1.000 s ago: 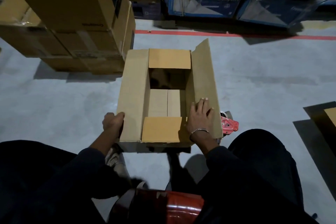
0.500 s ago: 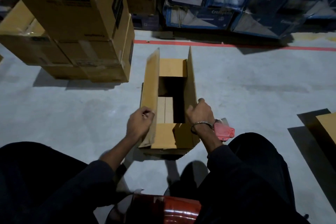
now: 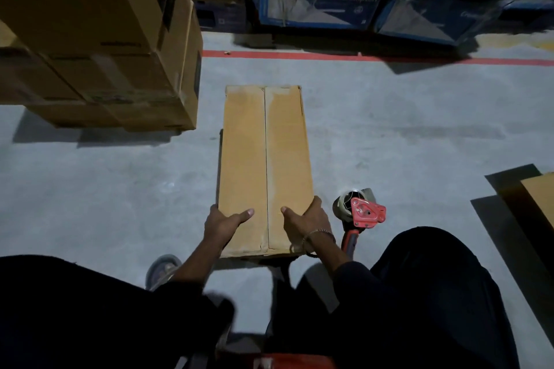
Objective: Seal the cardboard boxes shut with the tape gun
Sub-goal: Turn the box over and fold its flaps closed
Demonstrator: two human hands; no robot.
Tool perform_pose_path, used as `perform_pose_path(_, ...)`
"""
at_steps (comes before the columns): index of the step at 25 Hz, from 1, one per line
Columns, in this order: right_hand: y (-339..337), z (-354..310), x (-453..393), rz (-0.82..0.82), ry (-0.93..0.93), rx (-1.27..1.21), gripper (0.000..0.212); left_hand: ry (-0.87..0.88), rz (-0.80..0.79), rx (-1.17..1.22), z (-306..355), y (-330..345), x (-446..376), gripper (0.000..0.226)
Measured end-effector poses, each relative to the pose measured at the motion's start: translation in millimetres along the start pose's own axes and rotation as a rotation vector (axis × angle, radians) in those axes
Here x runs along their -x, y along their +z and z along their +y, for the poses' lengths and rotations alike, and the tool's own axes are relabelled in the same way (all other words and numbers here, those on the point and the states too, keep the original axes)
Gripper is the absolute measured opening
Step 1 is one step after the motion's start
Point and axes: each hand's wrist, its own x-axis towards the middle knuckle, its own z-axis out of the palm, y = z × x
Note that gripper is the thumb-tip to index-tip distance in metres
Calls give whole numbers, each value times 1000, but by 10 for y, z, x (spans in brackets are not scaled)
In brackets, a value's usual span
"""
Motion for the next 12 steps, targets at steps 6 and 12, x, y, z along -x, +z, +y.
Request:
perform_pose_path(6,-1,-25,-231,-95,67,-75,95,13,64,-138,42,134,-20,108)
perform_pose_path(12,-409,290,-247,-404,196,-545,71,383,419,-474,592,387,548,92)
